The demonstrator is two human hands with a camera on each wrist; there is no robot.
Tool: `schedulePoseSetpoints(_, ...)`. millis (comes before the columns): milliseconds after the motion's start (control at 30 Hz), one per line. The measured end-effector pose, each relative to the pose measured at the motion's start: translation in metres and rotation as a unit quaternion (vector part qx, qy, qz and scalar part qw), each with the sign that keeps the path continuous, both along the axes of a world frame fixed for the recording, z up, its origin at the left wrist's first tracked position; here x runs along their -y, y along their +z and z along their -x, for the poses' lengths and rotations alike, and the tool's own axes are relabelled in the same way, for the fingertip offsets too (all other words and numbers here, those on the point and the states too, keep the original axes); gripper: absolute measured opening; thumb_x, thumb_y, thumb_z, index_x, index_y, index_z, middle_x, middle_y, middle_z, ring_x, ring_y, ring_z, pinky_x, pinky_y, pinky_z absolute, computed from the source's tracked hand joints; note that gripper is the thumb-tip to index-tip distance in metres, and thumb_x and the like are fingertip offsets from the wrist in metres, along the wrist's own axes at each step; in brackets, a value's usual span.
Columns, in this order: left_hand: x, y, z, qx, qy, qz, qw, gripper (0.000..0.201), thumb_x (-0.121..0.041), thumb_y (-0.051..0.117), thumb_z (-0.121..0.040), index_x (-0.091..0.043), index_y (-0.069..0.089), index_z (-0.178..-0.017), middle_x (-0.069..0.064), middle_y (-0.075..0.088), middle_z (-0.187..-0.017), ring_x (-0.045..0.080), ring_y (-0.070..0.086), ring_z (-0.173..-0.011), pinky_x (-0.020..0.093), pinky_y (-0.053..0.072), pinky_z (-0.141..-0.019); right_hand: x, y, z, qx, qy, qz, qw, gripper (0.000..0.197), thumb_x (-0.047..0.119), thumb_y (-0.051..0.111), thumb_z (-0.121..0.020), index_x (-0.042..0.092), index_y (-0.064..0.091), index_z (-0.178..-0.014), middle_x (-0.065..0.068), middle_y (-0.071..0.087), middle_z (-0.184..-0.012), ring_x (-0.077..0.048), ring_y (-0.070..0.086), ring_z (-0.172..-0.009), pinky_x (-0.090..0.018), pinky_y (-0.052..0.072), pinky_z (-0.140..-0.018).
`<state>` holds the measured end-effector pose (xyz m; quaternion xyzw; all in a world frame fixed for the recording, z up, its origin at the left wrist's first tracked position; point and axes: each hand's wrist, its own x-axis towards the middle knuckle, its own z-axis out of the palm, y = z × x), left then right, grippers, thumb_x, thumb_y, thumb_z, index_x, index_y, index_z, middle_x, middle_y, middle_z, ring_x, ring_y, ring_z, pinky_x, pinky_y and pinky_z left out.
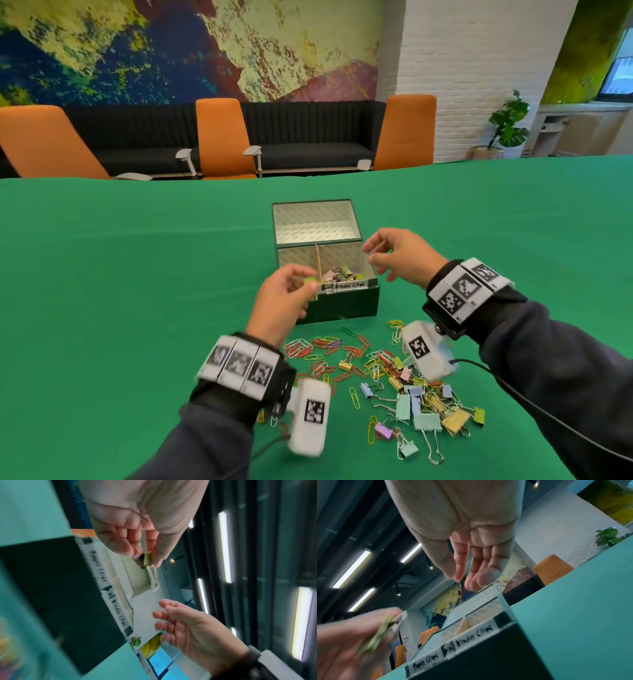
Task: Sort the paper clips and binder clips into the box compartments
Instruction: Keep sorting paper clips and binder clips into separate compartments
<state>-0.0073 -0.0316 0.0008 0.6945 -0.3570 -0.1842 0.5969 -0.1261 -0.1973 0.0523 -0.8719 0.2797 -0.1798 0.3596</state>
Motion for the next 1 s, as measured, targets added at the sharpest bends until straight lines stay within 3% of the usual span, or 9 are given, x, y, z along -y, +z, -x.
schedulePoseSetpoints(133, 0.048, 0.033, -0.004, 0.179, -0.021, -0.105, 0.978, 0.010, -0.015, 0.058, -0.087, -0.018, 0.062, -0.096, -0.004, 0.054, -0.073, 0.009, 0.047, -0.060, 0.016, 0.040, -0.055, -0.004, -0.012, 0.024, -0.045, 0.015, -0.009, 0.999, 0.007, 0.010, 0.055, -0.089, 0.014, 0.057, -0.094, -0.002, 0.059, -0.077, -0.012, 0.055, -0.064, -0.023, 0.049, -0.056)
schedulePoseSetpoints(267, 0.083, 0.043, -0.011, 0.229, -0.027, -0.218, 0.948, 0.034, -0.022, 0.062, -0.086, -0.016, 0.057, -0.119, 0.006, 0.063, -0.114, 0.019, 0.064, -0.088, 0.028, 0.051, -0.072, -0.012, -0.018, 0.045, -0.143, 0.077, -0.011, 0.987, 0.010, 0.012, 0.057, -0.088, 0.017, 0.058, -0.096, 0.002, 0.058, -0.075, -0.010, 0.054, -0.061, -0.020, 0.047, -0.052)
schedulePoseSetpoints(367, 0.076, 0.043, -0.009, 0.263, -0.040, -0.249, 0.931, 0.040, -0.023, 0.060, -0.087, -0.015, 0.052, -0.125, 0.005, 0.059, -0.121, 0.021, 0.059, -0.105, 0.033, 0.050, -0.091, -0.022, -0.023, 0.055, -0.219, 0.129, 0.027, 0.967, 0.013, 0.017, 0.061, -0.087, 0.021, 0.058, -0.099, 0.003, 0.059, -0.081, -0.009, 0.054, -0.063, -0.015, 0.042, -0.052)
schedulePoseSetpoints(467, 0.048, 0.041, 0.004, 0.309, -0.105, -0.228, 0.917, 0.019, -0.021, 0.059, -0.087, -0.015, 0.060, -0.106, -0.002, 0.062, -0.101, 0.007, 0.059, -0.086, 0.016, 0.047, -0.074, -0.035, -0.030, 0.059, -0.301, 0.185, 0.095, 0.931, 0.025, 0.020, 0.065, -0.083, 0.020, 0.058, -0.107, 0.005, 0.056, -0.083, -0.013, 0.053, -0.073, -0.019, 0.039, -0.059)
schedulePoseSetpoints(533, 0.025, 0.032, 0.017, 0.343, -0.176, -0.257, 0.886, 0.012, -0.018, 0.060, -0.086, -0.013, 0.064, -0.097, -0.003, 0.062, -0.089, -0.004, 0.051, -0.068, 0.015, 0.042, -0.068, -0.045, -0.035, 0.059, -0.367, 0.222, 0.156, 0.890, 0.031, 0.020, 0.066, -0.082, 0.017, 0.057, -0.112, 0.002, 0.054, -0.086, -0.016, 0.049, -0.079, -0.024, 0.037, -0.061)
schedulePoseSetpoints(633, 0.000, 0.010, 0.035, 0.392, -0.278, -0.305, 0.822, 0.014, -0.020, 0.062, -0.084, -0.017, 0.066, -0.097, -0.003, 0.067, -0.090, -0.005, 0.048, -0.062, 0.002, 0.034, -0.060, -0.053, -0.042, 0.056, -0.441, 0.252, 0.227, 0.831, 0.033, 0.016, 0.064, -0.082, 0.013, 0.056, -0.114, -0.006, 0.058, -0.100, -0.020, 0.050, -0.088, -0.026, 0.036, -0.070)
schedulePoseSetpoints(800, -0.002, -0.020, 0.059, 0.447, -0.312, -0.348, 0.762, 0.028, -0.023, 0.058, -0.085, -0.021, 0.059, -0.113, 0.001, 0.064, -0.106, 0.017, 0.057, -0.093, 0.023, 0.038, -0.074, -0.052, -0.045, 0.057, -0.426, 0.242, 0.227, 0.842, 0.022, 0.016, 0.064, -0.082, 0.013, 0.057, -0.103, 0.002, 0.051, -0.086, -0.017, 0.046, -0.084, -0.019, 0.030, -0.054)
schedulePoseSetpoints(900, 0.008, -0.027, 0.066, 0.472, -0.320, -0.374, 0.732, 0.029, -0.029, 0.060, -0.085, -0.020, 0.057, -0.112, 0.004, 0.061, -0.110, 0.022, 0.056, -0.102, 0.030, 0.043, -0.081, -0.056, -0.050, 0.065, -0.416, 0.248, 0.212, 0.849, 0.028, 0.029, 0.066, -0.082, 0.012, 0.060, -0.104, -0.001, 0.059, -0.092, -0.021, 0.054, -0.087, -0.024, 0.038, -0.063)
schedulePoseSetpoints(1000, 0.017, -0.031, 0.069, 0.481, -0.328, -0.400, 0.708, 0.028, -0.027, 0.063, -0.083, -0.016, 0.055, -0.108, 0.007, 0.060, -0.110, 0.026, 0.056, -0.100, 0.030, 0.039, -0.074, -0.063, -0.066, 0.071, -0.431, 0.236, 0.247, 0.835, 0.046, 0.042, 0.068, -0.078, 0.007, 0.060, -0.107, -0.009, 0.066, -0.105, -0.027, 0.061, -0.097, -0.033, 0.046, -0.076)
